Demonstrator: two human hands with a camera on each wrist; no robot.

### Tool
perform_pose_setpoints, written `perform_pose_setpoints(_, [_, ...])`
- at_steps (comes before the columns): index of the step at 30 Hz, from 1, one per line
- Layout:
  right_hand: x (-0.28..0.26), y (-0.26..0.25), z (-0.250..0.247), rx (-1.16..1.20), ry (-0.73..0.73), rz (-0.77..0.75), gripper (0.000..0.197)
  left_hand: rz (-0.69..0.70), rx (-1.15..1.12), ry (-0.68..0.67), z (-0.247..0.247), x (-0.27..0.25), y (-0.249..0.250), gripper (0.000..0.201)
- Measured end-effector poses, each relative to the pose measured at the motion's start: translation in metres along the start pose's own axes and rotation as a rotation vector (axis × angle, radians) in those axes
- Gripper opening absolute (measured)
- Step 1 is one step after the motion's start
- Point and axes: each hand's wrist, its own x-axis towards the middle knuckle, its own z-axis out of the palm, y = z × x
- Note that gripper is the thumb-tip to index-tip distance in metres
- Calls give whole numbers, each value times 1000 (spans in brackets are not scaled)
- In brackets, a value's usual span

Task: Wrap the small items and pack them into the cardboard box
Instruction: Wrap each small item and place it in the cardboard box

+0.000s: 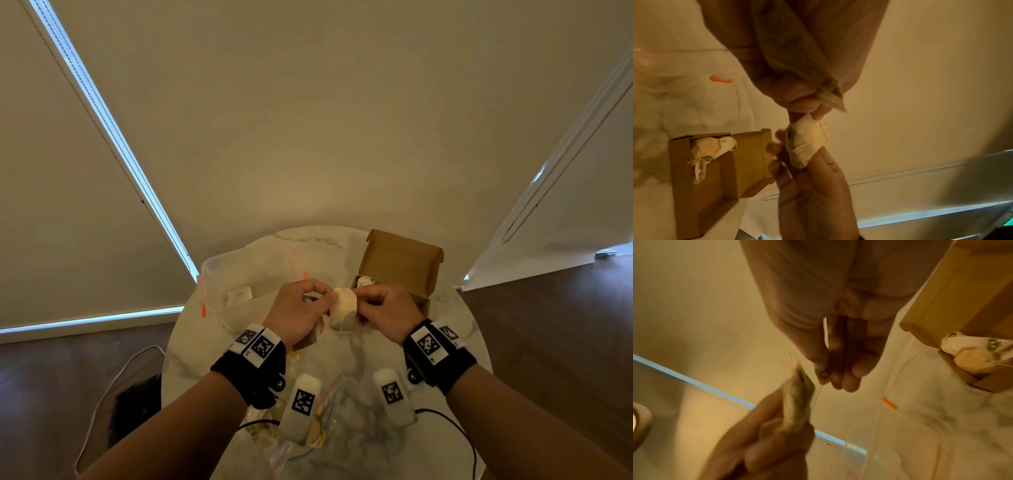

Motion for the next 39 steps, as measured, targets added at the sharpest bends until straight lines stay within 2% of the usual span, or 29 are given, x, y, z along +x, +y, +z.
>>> perform_pose_setpoints(3, [4, -10, -2, 44, 4, 41, 13, -17, 12, -12, 4, -4, -4, 11])
perform_pose_setpoints(9, [7, -24, 0, 155, 50, 54, 13, -36, 26, 6, 9, -4, -9, 14])
perform_pose_setpoints(12, [8, -23, 0, 3, 74, -20, 5, -43, 55, 19, 9, -3, -9, 13])
perform_pose_setpoints(14, [4, -22, 0, -75, 98, -111, 7, -49, 55, 31, 8, -3, -8, 13])
perform_pose_setpoints(18, [-9, -19, -1, -56, 113, -218, 10, -48, 43, 37, 8, -1, -7, 14])
perform_pose_setpoints(24, [-24, -18, -4, -115, 99, -242, 6, -12, 59, 33, 8, -2, -6, 12])
perform_pose_setpoints(31, [-22, -13, -10, -324, 98, -253, 23, 30, 83, 11, 10, 0, -7, 12])
perform_pose_setpoints(39, [-21, -17, -9, -447, 89, -245, 16, 60, 142, -41, 7, 0, -6, 10])
